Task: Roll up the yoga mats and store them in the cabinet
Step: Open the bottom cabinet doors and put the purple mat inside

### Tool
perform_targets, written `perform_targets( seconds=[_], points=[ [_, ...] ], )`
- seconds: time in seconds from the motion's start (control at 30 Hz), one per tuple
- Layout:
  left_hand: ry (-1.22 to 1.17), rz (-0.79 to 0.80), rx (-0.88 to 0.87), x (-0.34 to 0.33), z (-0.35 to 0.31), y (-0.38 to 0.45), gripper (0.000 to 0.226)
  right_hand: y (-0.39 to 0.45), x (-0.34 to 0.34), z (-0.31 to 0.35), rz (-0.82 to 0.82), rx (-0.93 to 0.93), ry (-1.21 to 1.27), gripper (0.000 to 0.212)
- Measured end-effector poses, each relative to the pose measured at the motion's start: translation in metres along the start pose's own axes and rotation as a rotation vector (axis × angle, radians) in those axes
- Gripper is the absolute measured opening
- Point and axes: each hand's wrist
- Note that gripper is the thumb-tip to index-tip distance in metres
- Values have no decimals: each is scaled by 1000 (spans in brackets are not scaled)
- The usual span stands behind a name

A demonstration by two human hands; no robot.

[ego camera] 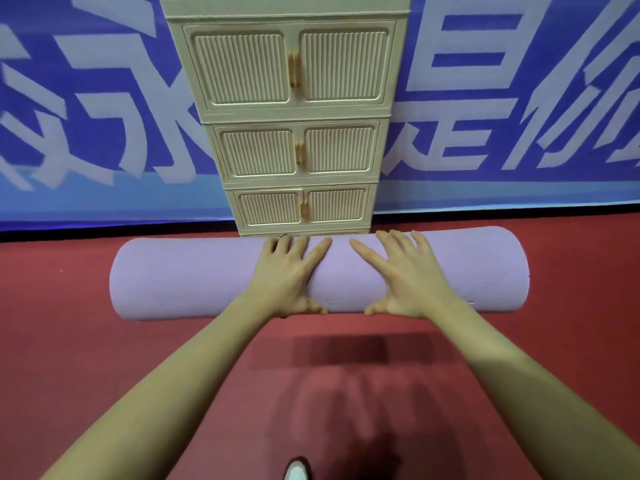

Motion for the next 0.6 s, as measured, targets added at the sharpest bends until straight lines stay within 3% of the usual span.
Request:
perform_targets(
  seconds=[0.2,0.6],
  points=[
    [-3,64,-68,-44,86,48,119,80,-45,23,83,-94,34,125],
    [-31,191,-105,-139,182,158,119,216,-145,-2,215,-140,94,127]
  ],
)
Point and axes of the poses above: each hand's wrist, its own y-axis towards the middle knuckle, its own x-axis out of the back of the hand, z = x × y, and after that the axes turned 9 degrees about -x, right-handed
